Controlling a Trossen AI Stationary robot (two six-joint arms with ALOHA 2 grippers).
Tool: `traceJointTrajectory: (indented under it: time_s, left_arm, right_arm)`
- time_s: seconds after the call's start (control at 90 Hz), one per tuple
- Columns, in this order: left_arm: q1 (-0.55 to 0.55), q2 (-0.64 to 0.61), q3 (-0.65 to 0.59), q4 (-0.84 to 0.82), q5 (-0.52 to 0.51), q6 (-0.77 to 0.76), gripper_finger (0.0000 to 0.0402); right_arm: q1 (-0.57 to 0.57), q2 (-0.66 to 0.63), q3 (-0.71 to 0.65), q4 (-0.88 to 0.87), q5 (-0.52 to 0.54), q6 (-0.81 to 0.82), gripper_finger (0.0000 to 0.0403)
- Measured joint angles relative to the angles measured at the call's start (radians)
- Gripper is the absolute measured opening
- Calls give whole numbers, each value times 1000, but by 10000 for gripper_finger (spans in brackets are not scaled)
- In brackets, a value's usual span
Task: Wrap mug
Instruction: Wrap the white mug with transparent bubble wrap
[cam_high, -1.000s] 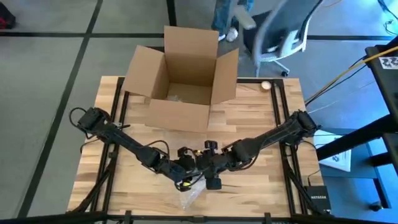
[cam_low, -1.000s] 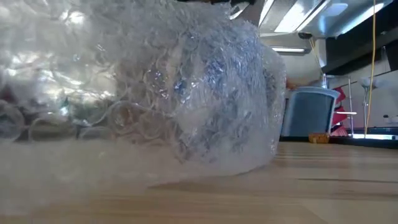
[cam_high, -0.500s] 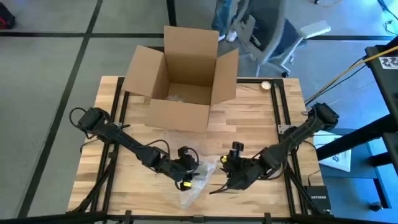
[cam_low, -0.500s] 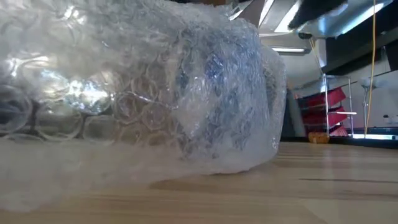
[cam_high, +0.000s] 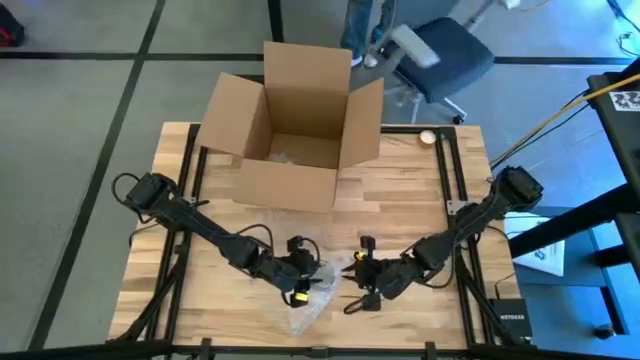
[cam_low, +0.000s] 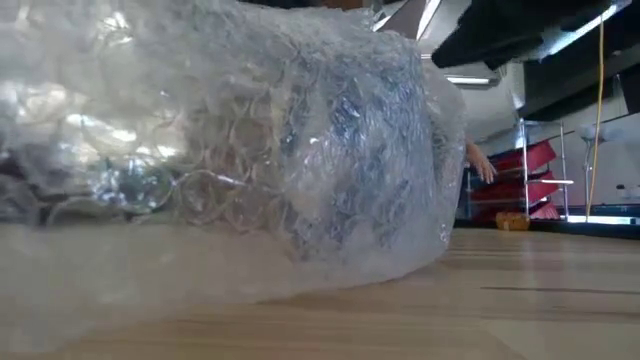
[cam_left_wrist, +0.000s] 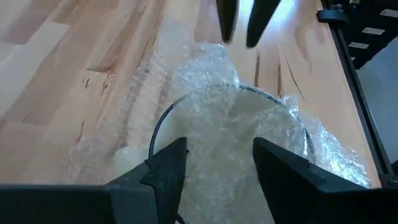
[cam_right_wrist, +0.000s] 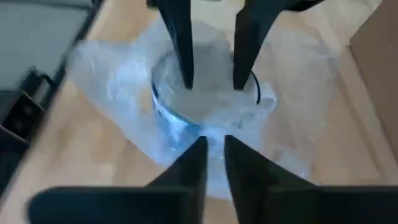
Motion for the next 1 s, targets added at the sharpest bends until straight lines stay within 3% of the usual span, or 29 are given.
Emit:
traceJointTrajectory:
  time_s: [0.2,0.489,0.8,1.0]
  left_arm:
    - [1,1,0,11,0,9,170]
    - [2,1,0,7,3,21,170]
    - [2,0,0,6,6,18,170]
    - [2,-1,0,7,7,19,170]
  right_arm:
    - [-31,8,15,18,14,0,15]
    - [-43,5,93,-51,-85,62,25]
    - [-42,4,148,-353,-96,135,136]
    - [-50,75,148,-269,-75,62,185]
